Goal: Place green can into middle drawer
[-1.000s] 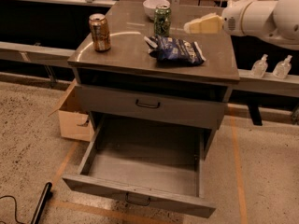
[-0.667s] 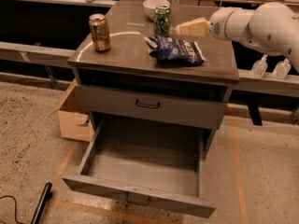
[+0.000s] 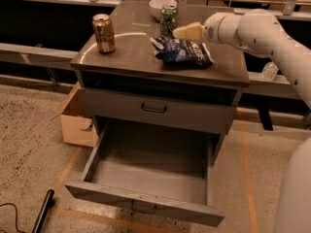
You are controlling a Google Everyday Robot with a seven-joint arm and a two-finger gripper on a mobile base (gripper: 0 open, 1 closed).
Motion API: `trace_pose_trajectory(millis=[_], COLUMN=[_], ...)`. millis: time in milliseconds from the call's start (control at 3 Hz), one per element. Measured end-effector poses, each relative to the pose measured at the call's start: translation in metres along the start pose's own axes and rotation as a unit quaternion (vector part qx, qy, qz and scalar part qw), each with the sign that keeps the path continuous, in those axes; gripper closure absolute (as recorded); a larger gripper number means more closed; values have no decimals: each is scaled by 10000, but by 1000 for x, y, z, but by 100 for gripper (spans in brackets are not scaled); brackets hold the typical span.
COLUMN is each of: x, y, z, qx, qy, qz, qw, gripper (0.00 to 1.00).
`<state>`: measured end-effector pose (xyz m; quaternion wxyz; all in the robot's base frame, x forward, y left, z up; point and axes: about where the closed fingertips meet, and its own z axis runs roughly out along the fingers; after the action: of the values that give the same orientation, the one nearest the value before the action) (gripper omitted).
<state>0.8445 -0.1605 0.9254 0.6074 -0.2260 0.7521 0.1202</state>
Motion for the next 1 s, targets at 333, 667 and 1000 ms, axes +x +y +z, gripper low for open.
trace_pose_trajectory(millis=[333,667,1000], x=[-1,-4,-8], y=[-1,-2,0], z=[30,51,73], qx=[-76,-117,-165], qy=[-52,-110,-184], qz=[-48,-76,-58], qw=[9999,9998,9997], gripper=[0,0,0])
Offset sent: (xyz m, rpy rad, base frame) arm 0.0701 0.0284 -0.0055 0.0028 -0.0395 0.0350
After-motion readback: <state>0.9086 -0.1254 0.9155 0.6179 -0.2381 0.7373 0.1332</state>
